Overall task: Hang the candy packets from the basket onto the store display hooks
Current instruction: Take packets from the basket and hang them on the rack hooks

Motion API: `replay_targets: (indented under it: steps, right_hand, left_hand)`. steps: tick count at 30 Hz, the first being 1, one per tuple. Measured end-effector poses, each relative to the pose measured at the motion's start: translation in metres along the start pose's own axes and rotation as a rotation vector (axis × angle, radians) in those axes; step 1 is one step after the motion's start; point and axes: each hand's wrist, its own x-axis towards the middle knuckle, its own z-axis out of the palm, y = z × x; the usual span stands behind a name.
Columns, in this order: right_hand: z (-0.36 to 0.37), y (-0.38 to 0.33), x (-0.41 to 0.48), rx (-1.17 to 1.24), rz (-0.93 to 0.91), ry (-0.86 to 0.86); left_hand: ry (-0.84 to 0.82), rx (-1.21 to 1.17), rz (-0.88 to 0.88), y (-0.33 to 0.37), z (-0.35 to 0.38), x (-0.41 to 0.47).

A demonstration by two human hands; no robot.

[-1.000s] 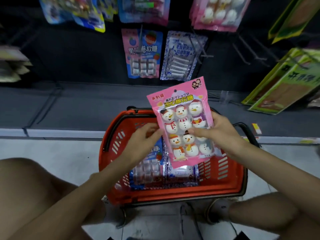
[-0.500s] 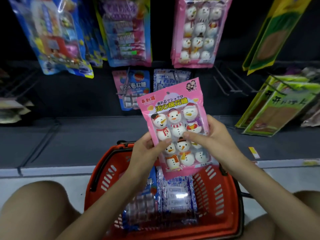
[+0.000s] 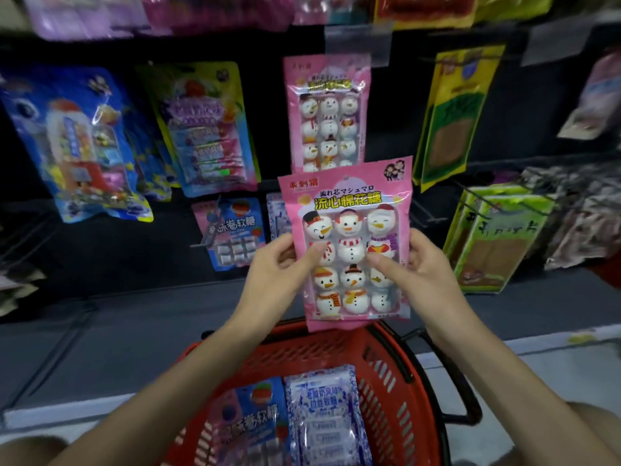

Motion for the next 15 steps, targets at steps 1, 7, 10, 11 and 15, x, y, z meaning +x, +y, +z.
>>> replay_targets:
  steps: [1, 7, 10, 11, 15]
  right_hand:
    - [-0.005, -0.001, 0.001, 0.025, -0.013, 0.020]
    - [-0.023, -0.012, 0.013, 0.086, -0.066, 0.123]
    - [-0.030, -0.014, 0.022, 0.096, -0.083, 0.169]
    - [-0.033, -0.014, 0.024, 0.099, -0.086, 0.180]
    - [-0.039, -0.012, 0.029, 0.102, -0.094, 0.207]
  left_hand:
    - [0.008, 0.069, 0.050, 0.004, 0.000, 0.008]
    - [0.100, 0.610, 0.385, 0.045, -0.002, 0.058]
    - [0.153, 0.900, 0.576, 0.070, -0.002, 0.079]
    - [0.185, 0.980, 0.650, 0.078, -0.002, 0.089]
    - [0.366, 1.238, 0.920, 0.111, -0.007, 0.131]
